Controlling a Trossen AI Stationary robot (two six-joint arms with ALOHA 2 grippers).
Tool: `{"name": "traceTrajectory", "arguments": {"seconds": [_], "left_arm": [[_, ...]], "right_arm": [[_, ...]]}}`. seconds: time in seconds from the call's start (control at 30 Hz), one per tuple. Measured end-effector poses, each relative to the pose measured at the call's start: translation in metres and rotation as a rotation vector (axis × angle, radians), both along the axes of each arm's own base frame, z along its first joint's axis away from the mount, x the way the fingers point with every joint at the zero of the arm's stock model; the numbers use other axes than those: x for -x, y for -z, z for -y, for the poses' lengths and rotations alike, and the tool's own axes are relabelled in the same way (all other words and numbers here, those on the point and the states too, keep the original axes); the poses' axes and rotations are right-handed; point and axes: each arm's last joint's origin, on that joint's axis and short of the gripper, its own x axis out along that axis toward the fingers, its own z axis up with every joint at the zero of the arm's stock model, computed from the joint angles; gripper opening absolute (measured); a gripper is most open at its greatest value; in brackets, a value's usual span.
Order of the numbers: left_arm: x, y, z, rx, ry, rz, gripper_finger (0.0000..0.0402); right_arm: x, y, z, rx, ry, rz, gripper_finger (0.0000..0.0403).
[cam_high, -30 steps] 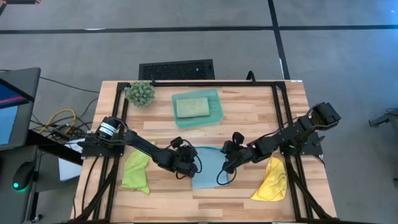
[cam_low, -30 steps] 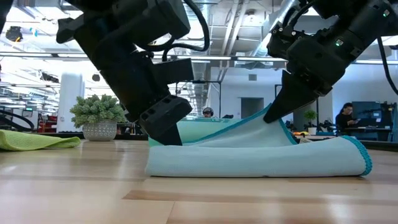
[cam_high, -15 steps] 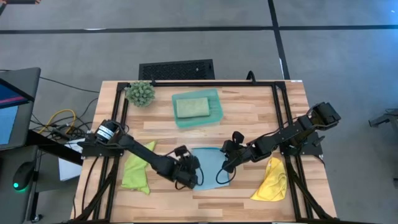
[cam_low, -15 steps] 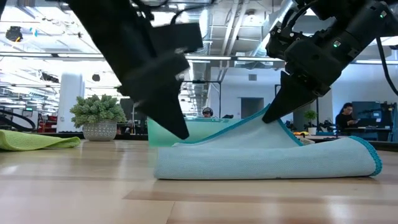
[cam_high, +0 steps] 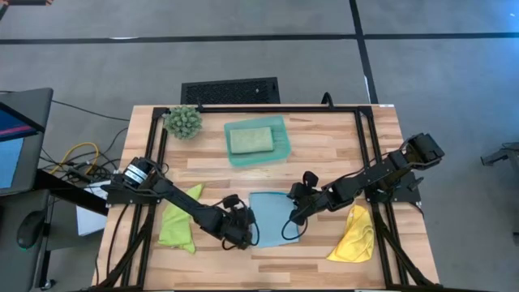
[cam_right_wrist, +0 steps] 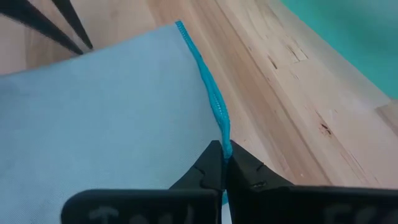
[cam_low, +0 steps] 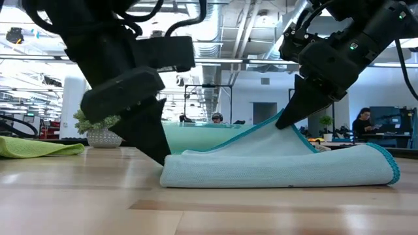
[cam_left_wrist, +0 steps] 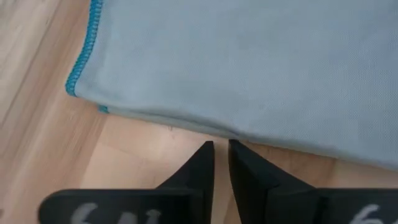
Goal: Fold microfiber towels
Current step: Fold the blue towel
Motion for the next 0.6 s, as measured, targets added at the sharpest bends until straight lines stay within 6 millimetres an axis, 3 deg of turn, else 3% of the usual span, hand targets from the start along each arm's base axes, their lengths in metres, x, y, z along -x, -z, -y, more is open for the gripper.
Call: {"name": "traceTrajectory", "arguments": {"seconds": [0.17,0.3,0.43,0.6], "left_arm": [[0.001,-0.024,0.001,-0.003,-0.025,0.106,0.0025],[-0.008,-0.033,0.018,0.075,0.136,0.211,0.0013],[-0.02,-0.018,0.034,0.18,0.357,0.243,0.0002],[-0.028,0.012,0.034,0.214,0.406,0.197,0.0003]], "right_arm": [[0.0,0.0,0.0,0.0,0.0,0.0,0.0027],[0.0,0.0,0.0,0.001,0.0,-0.002,0.0024],[0.0,0.0,0.0,-0.001,0.001,0.0,0.0023],[0.0,0.0,0.0,0.0,0.001,-0.002,0.0027]]}}
